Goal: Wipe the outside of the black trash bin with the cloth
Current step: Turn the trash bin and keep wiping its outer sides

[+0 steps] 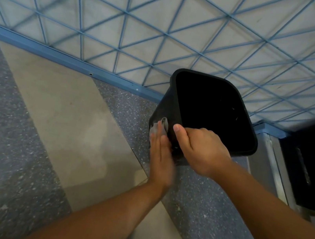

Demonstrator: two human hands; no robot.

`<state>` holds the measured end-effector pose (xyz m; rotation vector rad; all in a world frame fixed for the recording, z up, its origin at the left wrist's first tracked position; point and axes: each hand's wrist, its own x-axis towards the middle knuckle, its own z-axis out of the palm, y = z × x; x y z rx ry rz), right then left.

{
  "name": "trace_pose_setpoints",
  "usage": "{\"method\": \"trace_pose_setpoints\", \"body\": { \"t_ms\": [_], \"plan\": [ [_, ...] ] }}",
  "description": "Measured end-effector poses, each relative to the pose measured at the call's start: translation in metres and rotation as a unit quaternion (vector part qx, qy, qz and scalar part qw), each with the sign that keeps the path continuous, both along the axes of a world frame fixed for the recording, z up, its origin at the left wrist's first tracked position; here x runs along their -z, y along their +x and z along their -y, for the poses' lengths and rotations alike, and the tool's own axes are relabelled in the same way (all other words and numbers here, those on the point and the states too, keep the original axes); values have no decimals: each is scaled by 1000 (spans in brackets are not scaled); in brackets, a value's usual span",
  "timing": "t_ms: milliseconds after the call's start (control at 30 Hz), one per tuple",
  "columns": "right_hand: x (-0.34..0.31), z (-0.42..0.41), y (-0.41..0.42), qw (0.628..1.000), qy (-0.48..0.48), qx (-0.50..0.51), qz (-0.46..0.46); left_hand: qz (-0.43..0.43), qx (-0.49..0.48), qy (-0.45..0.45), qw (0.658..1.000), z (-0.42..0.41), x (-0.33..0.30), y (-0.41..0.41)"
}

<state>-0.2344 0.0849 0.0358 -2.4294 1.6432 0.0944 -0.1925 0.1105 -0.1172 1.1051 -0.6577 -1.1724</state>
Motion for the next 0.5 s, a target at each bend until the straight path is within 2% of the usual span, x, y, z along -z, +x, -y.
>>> {"method": "trace_pose_setpoints", "body": {
  "t_ms": [33,133,200,300,367,433,500],
  "plan": [
    [0,0,0,1000,0,0,5,-8,-10,10,1000,3,-6,1],
    [0,1,0,1000,2,2,15,111,-21,-39,993,-13,-15,-11],
    [-1,0,0,1000,2,5,15,79,4,-36,996,-18,-8,-11],
    [0,-2,2,1000,-5,5,16,48,-1,23,999,-10,-11,-4],
    [0,-1,2,1000,0,5,23,24,20,-1,1000,-17,-27,-11],
    [0,0,2,1000,4,7,25,54,23,-33,998,-28,-23,-15],
    [0,-1,3,1000,-3,7,17,69,14,-24,997,-23,1,-9]
  ]
}}
